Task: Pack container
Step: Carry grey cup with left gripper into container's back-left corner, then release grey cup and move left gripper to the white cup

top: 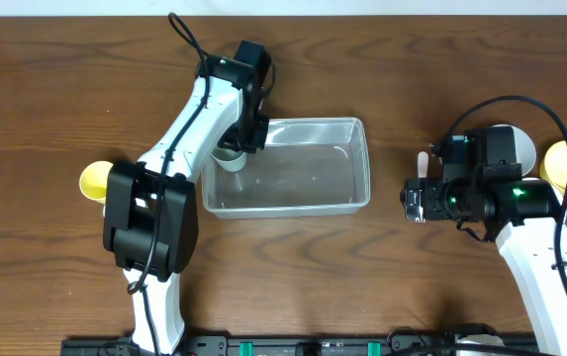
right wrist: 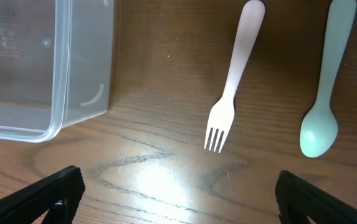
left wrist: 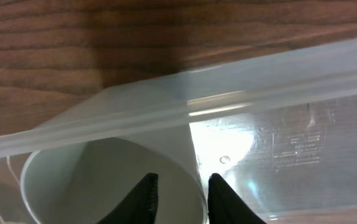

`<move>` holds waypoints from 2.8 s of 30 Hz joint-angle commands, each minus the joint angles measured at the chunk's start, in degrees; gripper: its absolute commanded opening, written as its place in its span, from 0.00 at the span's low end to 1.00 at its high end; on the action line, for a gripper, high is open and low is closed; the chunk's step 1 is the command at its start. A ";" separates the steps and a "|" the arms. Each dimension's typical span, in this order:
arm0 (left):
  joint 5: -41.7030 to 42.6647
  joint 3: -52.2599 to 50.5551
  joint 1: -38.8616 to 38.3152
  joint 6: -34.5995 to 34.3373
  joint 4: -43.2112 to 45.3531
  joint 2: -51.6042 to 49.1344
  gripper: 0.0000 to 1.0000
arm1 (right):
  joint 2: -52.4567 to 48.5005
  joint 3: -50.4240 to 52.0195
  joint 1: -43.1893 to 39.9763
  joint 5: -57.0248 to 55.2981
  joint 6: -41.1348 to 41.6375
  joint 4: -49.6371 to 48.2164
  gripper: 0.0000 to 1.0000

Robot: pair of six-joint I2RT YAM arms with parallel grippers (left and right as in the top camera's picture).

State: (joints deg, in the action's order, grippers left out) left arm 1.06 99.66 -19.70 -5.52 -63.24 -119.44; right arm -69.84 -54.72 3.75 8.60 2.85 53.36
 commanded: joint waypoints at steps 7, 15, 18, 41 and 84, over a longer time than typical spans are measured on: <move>-0.68 2.45 -1.22 0.52 -4.37 4.74 0.46 | -0.09 -1.05 -0.37 0.63 0.96 0.22 0.99; -0.98 3.13 0.37 0.17 -9.62 21.86 0.58 | -0.09 -1.05 -0.37 0.63 0.94 0.22 0.99; -5.25 3.06 5.31 -4.79 -12.68 27.93 0.61 | -0.09 -1.05 -0.37 0.61 0.92 0.15 0.99; -2.62 -33.07 25.59 -12.63 1.77 32.30 0.64 | -0.09 -1.05 -0.37 0.66 0.96 0.00 0.99; -2.86 -39.15 26.82 -12.17 11.30 22.88 0.06 | -0.09 -1.05 -0.37 0.63 0.94 0.35 0.99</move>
State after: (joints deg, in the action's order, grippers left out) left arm -1.69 60.97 6.76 -17.82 -51.96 -96.33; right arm -69.87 -54.74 3.75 8.60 3.03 53.60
